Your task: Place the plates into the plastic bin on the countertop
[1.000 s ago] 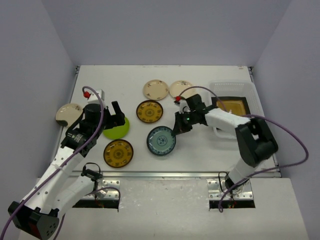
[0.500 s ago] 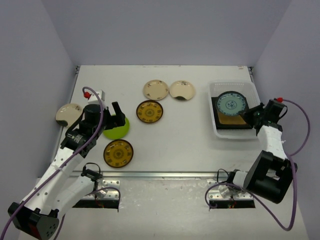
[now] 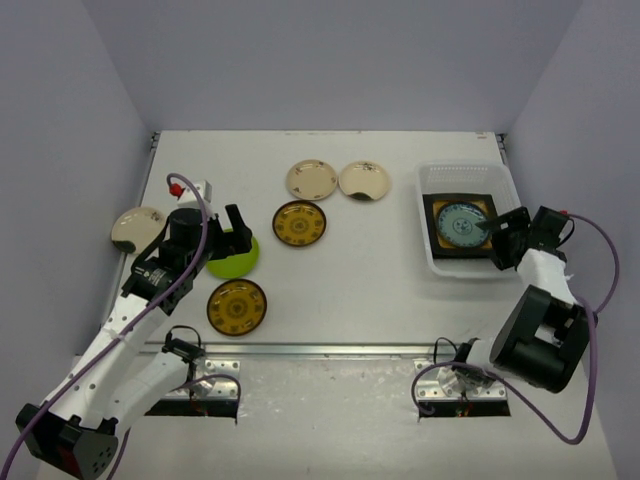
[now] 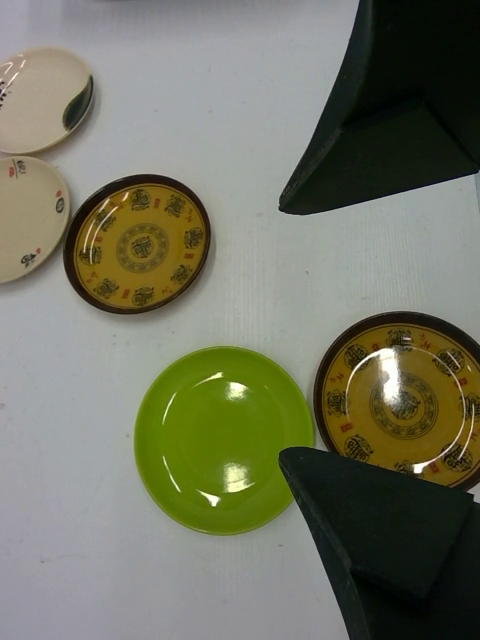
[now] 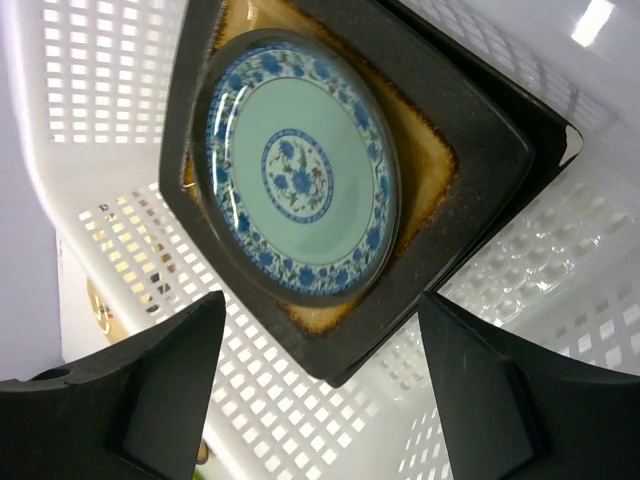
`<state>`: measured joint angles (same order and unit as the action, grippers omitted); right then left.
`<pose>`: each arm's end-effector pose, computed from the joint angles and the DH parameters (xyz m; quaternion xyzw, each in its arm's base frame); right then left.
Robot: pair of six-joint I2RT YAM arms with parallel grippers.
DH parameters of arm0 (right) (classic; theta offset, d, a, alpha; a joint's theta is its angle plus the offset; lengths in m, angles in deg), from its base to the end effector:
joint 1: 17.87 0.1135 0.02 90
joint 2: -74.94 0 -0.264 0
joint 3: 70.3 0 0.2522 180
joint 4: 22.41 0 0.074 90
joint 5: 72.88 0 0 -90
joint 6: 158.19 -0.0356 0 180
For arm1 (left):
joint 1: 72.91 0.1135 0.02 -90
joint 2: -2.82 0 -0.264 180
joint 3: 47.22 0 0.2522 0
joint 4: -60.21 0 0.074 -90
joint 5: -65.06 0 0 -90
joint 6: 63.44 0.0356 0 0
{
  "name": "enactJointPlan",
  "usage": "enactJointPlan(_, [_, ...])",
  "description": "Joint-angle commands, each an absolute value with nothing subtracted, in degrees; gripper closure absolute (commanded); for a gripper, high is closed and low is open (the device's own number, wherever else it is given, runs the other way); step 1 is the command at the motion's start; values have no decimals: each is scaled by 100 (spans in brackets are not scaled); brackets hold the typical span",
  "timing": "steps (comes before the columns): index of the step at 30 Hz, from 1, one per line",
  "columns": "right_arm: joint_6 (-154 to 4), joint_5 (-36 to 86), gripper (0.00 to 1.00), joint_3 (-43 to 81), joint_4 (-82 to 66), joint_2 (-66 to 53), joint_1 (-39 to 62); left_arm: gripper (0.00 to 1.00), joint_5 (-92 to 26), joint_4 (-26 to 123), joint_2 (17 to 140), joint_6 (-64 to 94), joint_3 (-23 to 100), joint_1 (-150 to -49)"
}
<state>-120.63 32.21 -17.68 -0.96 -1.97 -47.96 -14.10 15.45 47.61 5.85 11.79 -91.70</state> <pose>0.2346 -0.1252 0.1893 0.5685 0.7229 0.1917 0.3428 0.1640 -0.0487 0.3061 -0.0613 0.8636 -0.0896 0.4924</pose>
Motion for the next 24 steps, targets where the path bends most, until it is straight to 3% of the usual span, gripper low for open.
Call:
enactJointPlan(1, [-11801, 2927, 21, -1582, 209, 682, -4650, 0, -1385, 1828, 4789, 681, 1208, -9190])
enactJointPlan(7, [-11505, 2794, 3, -1939, -411, 1758, -3120, 0, -1141, 1750, 4810, 617, 1257, -9157])
enactJointPlan(11, [-11249, 3160, 1, -1853, -1237, 1735, -1611, 0, -728, 1641, 4714, 447, 1300, -9114])
enactJointPlan(16, [-10792, 3443, 1, -1052, -1303, 111, 295, 0, -411, 1586, 4546, 380, 1321, -9067])
enactJointPlan(24, [-11303, 3825, 4, 277, -2055, -2745, 763, 0, -897, 1715, 4602, 520, 1258, -9058])
